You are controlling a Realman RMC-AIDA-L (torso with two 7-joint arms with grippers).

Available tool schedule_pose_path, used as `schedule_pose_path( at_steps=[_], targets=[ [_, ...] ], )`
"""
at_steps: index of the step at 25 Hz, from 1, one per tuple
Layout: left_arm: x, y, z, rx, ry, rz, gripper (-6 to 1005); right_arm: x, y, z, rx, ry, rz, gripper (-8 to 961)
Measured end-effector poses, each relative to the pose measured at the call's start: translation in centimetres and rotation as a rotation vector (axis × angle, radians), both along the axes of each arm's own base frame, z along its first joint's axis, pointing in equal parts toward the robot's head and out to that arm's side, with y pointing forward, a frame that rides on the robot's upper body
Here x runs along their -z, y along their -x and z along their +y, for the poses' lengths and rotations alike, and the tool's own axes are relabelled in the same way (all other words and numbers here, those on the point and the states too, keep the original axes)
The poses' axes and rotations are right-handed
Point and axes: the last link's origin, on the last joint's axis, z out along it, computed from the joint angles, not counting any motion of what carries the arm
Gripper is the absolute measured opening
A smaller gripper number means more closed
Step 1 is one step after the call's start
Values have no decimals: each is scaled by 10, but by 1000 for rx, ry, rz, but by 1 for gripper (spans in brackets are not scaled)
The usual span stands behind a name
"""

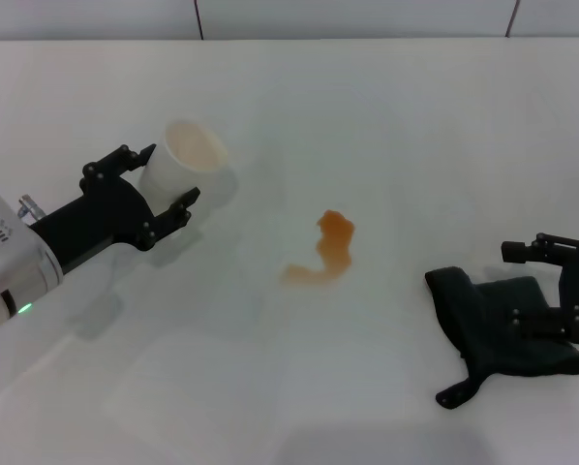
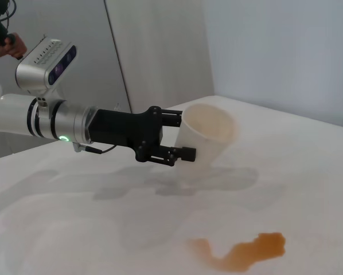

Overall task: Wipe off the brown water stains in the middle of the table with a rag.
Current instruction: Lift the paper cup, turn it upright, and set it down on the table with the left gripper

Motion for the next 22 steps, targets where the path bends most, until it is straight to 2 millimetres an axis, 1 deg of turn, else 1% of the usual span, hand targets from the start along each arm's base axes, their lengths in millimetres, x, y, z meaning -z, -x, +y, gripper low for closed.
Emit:
schedule_pose_path(
  at_steps=[13, 22],
  targets=[
    [6, 0, -1, 5, 20, 30, 701, 0, 1, 1, -4, -2, 1, 779],
    [12, 1, -6, 18, 34, 48, 699, 0, 2, 3, -8, -4, 0, 777]
  ],
)
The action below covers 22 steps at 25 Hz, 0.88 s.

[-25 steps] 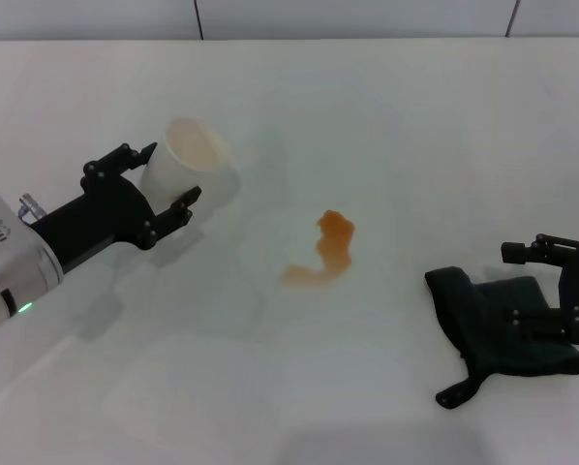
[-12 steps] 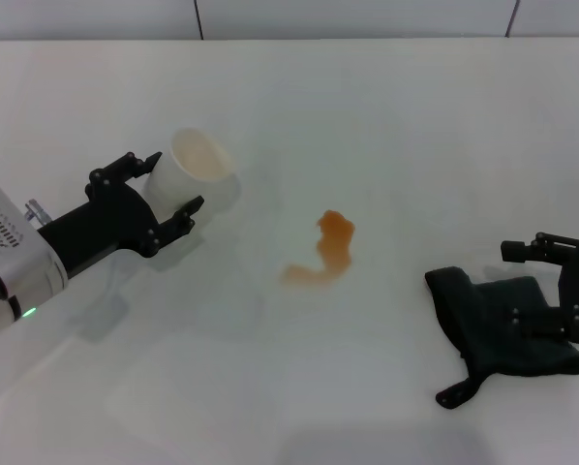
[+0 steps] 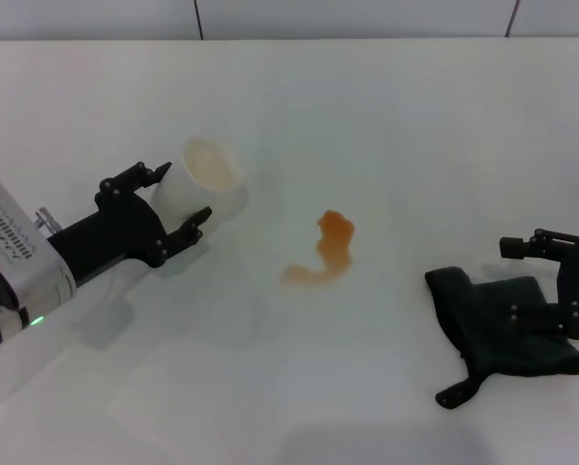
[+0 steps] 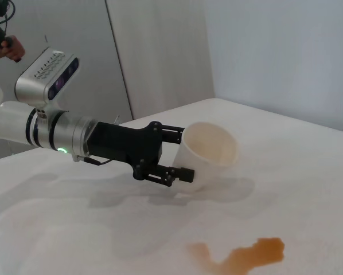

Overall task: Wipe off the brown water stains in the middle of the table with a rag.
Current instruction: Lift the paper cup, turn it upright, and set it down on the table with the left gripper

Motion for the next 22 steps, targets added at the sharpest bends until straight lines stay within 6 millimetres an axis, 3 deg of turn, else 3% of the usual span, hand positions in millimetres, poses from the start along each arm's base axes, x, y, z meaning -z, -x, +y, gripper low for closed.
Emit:
schedule_pose_path(
  at_steps=[22],
  targets=[
    [-1, 12, -19, -17, -16, -21, 701, 0, 3, 3, -15, 0, -5, 774]
  ],
)
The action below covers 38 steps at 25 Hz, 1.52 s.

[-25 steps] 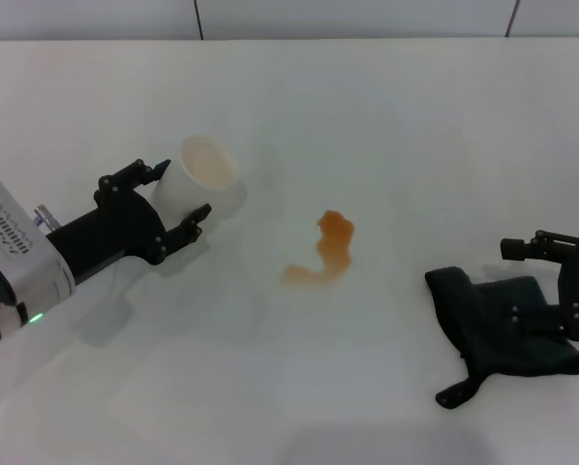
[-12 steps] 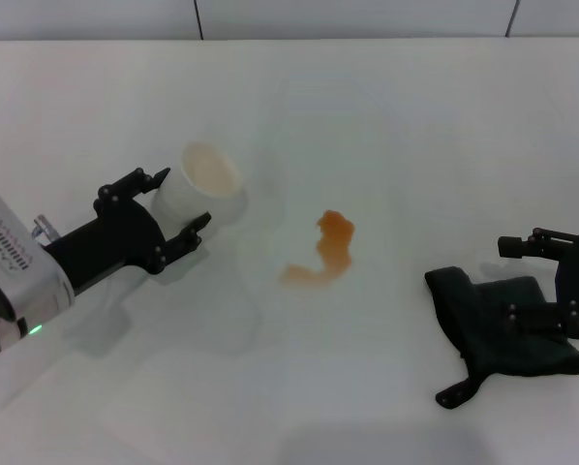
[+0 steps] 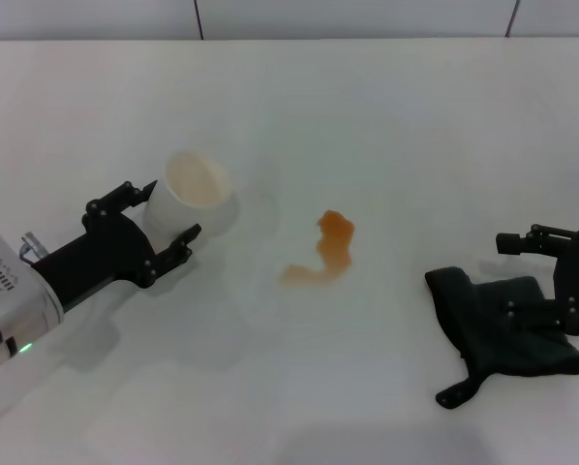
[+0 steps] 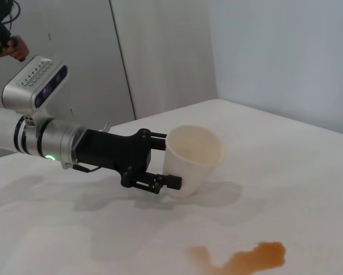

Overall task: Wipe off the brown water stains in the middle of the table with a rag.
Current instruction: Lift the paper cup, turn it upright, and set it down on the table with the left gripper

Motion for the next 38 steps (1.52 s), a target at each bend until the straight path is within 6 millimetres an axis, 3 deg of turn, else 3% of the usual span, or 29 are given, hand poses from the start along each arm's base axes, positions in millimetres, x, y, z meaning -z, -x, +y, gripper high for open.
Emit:
schedule_pose_path(
  at_steps=[11, 27, 38],
  targets=[
    [-1, 3, -4, -11, -7, -10, 703, 1, 1, 1, 0, 4, 2, 772],
    [-4, 12, -14, -39, -32, -14, 887, 1, 1, 1, 2, 6, 5, 770],
    [-4, 19, -23, -67, -46, -31, 888, 4, 2, 0, -2, 16, 6, 768]
  ],
)
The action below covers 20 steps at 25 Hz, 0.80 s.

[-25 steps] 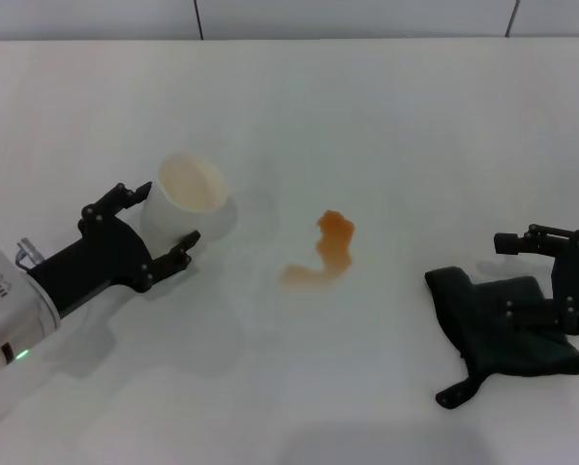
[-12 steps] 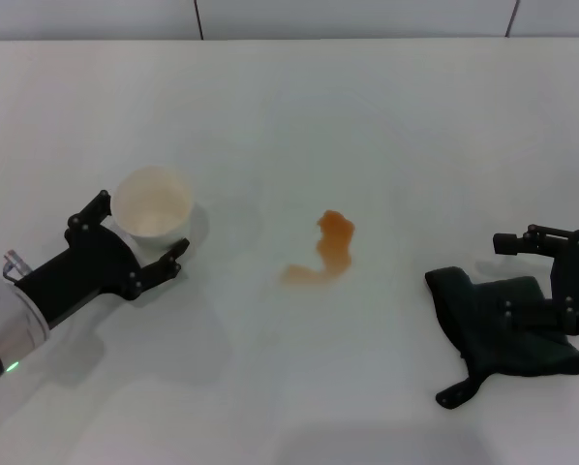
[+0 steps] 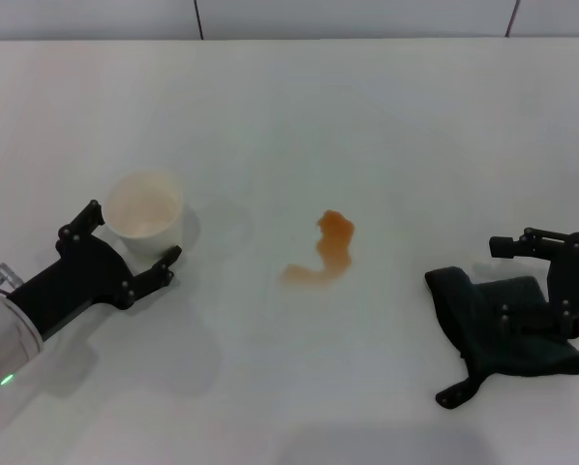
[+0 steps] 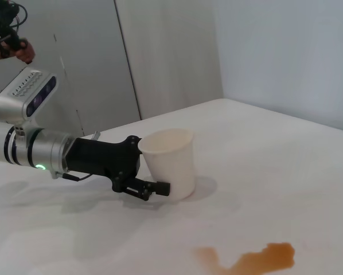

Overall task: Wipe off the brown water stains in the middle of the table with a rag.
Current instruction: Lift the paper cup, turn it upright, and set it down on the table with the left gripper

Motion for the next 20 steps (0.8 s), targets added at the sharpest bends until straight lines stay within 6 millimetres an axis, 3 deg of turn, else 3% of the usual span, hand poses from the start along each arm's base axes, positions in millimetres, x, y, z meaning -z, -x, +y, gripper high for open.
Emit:
schedule_pose_path(
  at_steps=[20],
  targets=[
    [-2, 2, 2, -32, 14, -16, 887, 3, 0, -1, 3, 6, 7, 765]
  ],
)
